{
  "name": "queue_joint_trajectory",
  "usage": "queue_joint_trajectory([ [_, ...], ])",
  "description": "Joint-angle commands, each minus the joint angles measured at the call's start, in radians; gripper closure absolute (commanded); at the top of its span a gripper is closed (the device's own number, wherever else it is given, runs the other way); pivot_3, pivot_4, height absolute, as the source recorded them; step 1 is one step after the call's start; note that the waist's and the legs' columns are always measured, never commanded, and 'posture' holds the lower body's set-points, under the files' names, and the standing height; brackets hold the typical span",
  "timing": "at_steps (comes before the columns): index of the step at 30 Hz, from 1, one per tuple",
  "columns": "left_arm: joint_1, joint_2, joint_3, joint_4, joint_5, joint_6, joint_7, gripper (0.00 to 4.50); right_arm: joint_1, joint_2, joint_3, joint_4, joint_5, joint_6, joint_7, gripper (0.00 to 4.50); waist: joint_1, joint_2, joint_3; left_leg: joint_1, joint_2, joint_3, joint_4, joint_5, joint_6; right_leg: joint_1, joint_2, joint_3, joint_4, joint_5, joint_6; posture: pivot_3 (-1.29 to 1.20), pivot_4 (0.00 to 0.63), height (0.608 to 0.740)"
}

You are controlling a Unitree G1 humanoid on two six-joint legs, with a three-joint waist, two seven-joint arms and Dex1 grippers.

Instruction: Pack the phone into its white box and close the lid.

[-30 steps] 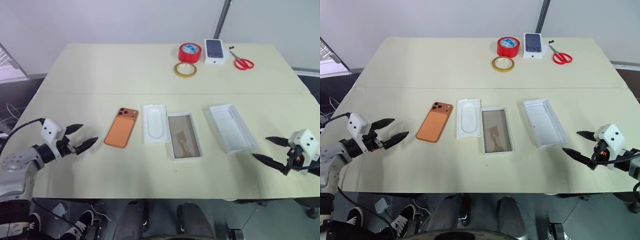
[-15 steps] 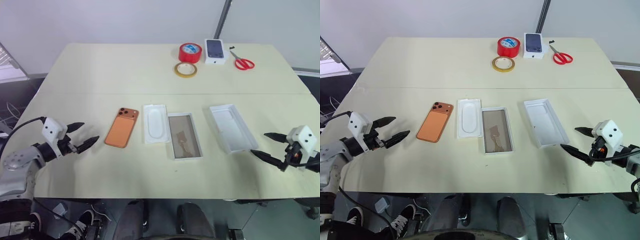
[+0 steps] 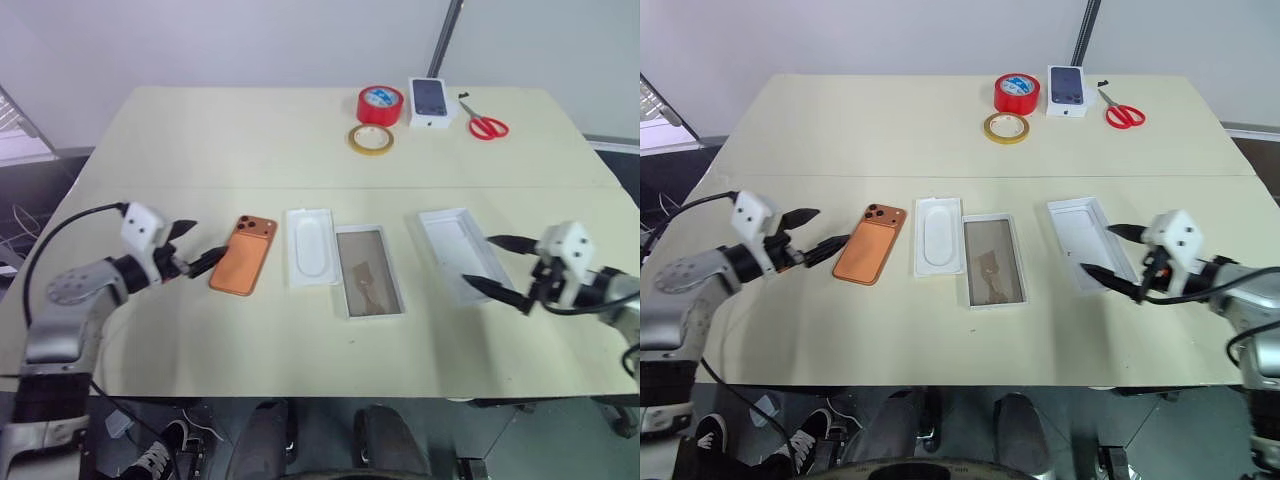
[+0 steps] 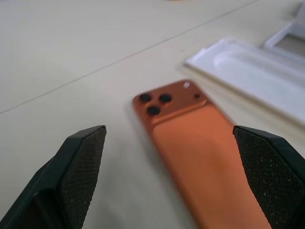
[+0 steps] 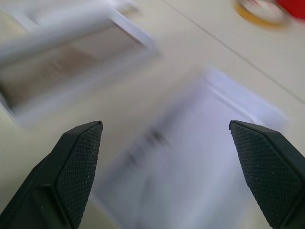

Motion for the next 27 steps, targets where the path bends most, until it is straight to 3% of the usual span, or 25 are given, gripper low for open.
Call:
queue_joint_trajectory([
  [1, -0.038, -0.027, -0.032, -0.070, -0.095, 0.217, 0.030, 0.00, -0.063, 0.029, 0.065, -0.090, 0.001, 0.031, -0.032, 0.06, 0.000, 0.000, 0.000, 0.000, 0.000, 0.000, 0.000, 0.000, 0.000, 0.000, 0.000, 0.000, 0.000, 0.000, 0.000, 0.00, 0.150, 0.728],
  [11, -0.131, -0.234, -0.002, -0.164, -0.272, 0.672, 0.281, 0.00, -0.125, 0.068, 0.206, -0.106, -0.068, -0.001, -0.038, 0.06, 0.003, -0.001, 0.001, 0.000, 0.000, 0.000, 0.003, 0.000, 0.000, 0.001, 0.002, 0.000, 0.001, 0.000, 0.000, 0.00, 0.150, 0.728],
  [19, -0.189, -0.371, 0.053, -0.097, -0.297, 0.831, 0.428, 0.00, -0.133, 0.084, 0.215, -0.079, -0.083, -0.028, -0.042, 0.06, 0.004, -0.002, 0.001, 0.001, 0.000, 0.000, 0.003, 0.001, 0.000, 0.003, 0.003, -0.001, 0.002, 0.000, 0.001, 0.00, 0.150, 0.728],
  [27, -0.238, -0.436, 0.103, -0.013, -0.327, 0.908, 0.457, 0.00, -0.127, 0.096, 0.215, -0.073, -0.094, -0.040, -0.048, 0.06, 0.016, -0.002, 0.000, 0.002, -0.001, -0.001, 0.004, 0.004, -0.005, 0.004, 0.004, -0.001, 0.002, 0.000, 0.001, 0.00, 0.150, 0.728],
])
